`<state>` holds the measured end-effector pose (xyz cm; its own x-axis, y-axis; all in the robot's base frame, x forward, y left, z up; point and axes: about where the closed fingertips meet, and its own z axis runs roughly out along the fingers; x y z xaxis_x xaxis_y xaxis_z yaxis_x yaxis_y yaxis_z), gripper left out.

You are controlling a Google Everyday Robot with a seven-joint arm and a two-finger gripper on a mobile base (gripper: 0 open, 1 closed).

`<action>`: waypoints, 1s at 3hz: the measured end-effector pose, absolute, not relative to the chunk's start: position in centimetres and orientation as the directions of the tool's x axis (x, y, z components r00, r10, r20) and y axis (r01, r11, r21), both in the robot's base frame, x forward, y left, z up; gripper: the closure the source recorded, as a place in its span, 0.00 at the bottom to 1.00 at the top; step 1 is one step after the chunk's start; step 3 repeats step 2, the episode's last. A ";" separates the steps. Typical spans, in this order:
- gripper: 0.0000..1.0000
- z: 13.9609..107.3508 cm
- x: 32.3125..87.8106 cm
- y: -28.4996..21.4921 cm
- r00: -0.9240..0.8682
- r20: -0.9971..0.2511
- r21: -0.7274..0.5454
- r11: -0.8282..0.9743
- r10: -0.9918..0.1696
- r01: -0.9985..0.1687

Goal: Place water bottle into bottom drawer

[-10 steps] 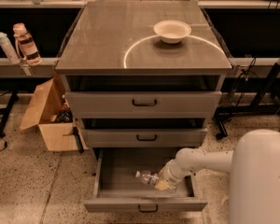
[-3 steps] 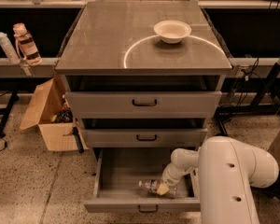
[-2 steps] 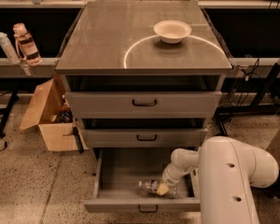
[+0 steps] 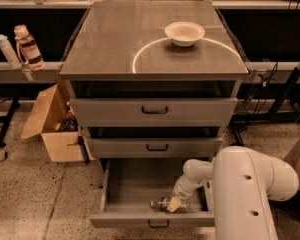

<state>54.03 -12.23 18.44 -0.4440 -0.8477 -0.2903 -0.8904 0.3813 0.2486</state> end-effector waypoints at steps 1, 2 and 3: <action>0.00 18.4 54.0 -12.2 -0.444 -0.290 0.249 0.381 -0.848 -0.890; 0.00 18.4 54.0 -12.2 -0.444 -0.290 0.249 0.381 -0.848 -0.890; 0.00 18.4 54.0 -12.2 -0.444 -0.290 0.249 0.381 -0.848 -0.890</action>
Offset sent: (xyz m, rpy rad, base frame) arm 0.0000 0.0000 0.0000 0.0000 0.0000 0.0000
